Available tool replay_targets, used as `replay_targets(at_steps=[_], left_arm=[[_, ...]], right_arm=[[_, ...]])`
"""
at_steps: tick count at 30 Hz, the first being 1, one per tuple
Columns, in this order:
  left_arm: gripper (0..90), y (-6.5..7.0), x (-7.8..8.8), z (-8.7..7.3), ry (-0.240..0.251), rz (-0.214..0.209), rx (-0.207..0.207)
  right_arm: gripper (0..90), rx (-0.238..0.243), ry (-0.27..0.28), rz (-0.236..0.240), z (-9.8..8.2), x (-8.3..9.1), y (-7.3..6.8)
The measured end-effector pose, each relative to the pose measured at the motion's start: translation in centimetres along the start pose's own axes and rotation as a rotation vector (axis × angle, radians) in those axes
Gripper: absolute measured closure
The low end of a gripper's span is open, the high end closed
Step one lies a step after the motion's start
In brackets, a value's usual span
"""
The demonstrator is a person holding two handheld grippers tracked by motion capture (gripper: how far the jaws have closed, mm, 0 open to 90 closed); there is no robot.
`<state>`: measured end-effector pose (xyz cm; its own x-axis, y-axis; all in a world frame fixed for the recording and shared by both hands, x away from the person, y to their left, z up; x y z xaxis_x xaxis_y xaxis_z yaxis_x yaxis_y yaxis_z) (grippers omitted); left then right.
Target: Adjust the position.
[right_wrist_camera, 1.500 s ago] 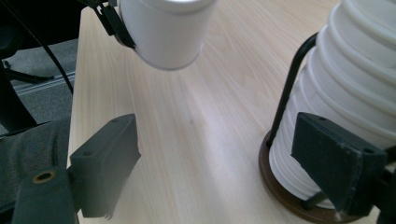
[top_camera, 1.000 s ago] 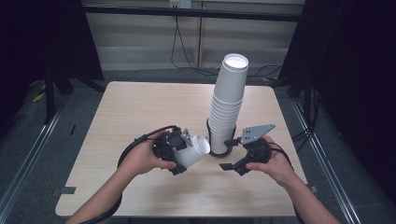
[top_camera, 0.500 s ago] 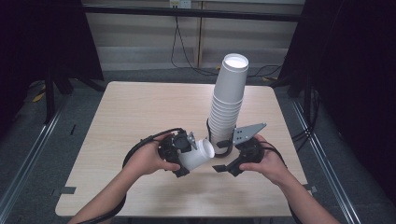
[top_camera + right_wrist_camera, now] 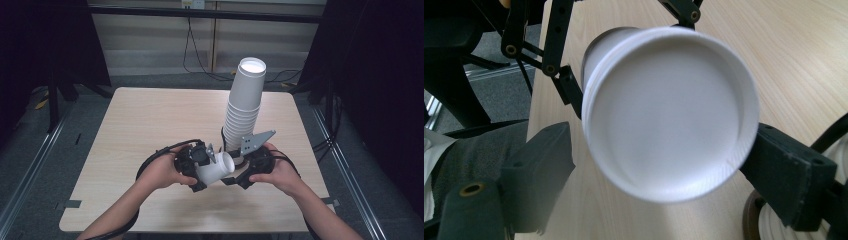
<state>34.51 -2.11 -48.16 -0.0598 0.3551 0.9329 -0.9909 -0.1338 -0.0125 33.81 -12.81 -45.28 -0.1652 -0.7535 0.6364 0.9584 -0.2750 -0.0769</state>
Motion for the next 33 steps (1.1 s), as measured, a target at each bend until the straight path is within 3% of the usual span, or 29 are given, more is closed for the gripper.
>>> replay_targets(at_steps=[33], left_arm=[[13.6,0.7,-0.5,0.7,-0.023,-0.001,-0.051]], right_arm=[[19.4,-0.015,-0.057,0.036,-0.1,-1.1,-0.5]])
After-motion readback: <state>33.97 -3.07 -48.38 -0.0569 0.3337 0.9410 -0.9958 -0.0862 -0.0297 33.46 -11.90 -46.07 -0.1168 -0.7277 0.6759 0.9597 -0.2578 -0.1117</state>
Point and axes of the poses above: each handheld gripper's, and its own axes: x roughly backward along the jaws, z roughly out of its top, y roughly to its right, the point moved 9 cm from there along -x, roughly forward along the jaws, and after that the axes turned 1 degree about -y, right-handed, at the moved point
